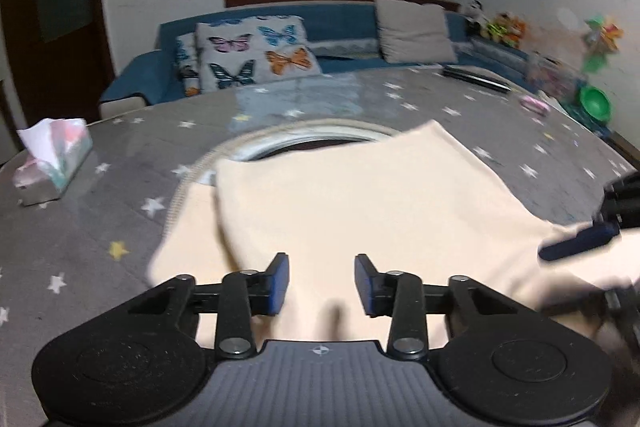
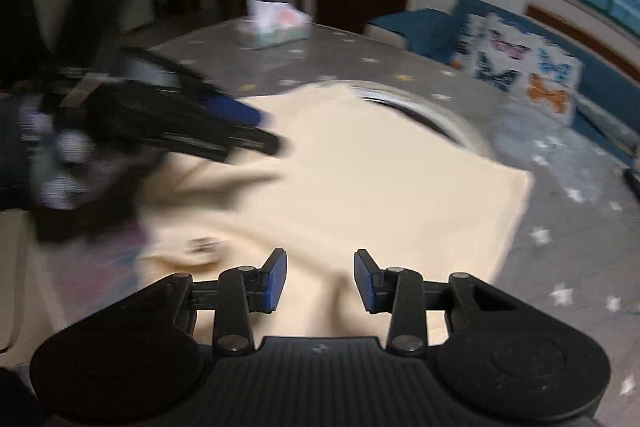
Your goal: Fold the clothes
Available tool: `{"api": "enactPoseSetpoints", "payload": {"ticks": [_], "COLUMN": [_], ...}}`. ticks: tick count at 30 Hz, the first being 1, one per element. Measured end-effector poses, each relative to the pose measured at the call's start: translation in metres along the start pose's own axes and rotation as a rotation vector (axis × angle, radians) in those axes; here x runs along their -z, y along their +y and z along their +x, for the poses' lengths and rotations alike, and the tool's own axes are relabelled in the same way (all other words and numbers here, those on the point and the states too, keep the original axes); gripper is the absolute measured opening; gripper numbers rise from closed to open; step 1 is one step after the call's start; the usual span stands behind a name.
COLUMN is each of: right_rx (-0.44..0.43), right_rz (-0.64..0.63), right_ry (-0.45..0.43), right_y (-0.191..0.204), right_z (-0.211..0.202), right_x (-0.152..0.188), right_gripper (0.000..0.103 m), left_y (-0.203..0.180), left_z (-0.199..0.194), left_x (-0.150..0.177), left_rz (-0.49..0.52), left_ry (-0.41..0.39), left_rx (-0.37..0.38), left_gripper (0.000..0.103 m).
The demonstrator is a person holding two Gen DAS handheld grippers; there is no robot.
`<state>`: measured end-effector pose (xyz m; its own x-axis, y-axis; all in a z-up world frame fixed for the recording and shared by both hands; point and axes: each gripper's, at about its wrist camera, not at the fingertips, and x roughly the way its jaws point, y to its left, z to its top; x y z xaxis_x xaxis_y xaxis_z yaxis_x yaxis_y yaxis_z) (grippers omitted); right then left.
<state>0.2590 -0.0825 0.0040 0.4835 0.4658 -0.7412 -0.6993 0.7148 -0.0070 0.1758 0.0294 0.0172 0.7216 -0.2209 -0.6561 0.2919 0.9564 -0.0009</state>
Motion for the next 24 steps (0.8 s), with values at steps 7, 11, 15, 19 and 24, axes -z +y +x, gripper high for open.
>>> {"api": "enactPoseSetpoints", "payload": {"ticks": [7,11,15,19,24], "right_rx": [0.002,0.019,0.026,0.017,-0.024], "right_rz": [-0.074,-0.073,-0.094,-0.111,-0.063], "right_ry": [0.012,0.031,0.036,0.059,0.033], "right_y": [0.044,0.047,0.051,0.059,0.054], "right_z": [0.013,0.017,0.000,-0.003,-0.012], "right_x": [0.016,0.021,0.028,0.041,0.042], "right_gripper": [0.031,0.006,0.003,0.003,0.011], "left_y": [-0.021,-0.022,-0.018,-0.020,-0.023], "left_z": [0.021,0.027,0.029,0.029,0.022], "left_x": [0.008,0.013,0.016,0.018,0.019], "left_rz": [0.013,0.008,-0.004,0.003,0.016], "left_ry": [0.053,0.075,0.069,0.058,0.052], "left_rx": [0.035,0.023,0.020,0.010,0.001], "left_gripper": [0.026,0.026,0.026,0.026,0.026]}}
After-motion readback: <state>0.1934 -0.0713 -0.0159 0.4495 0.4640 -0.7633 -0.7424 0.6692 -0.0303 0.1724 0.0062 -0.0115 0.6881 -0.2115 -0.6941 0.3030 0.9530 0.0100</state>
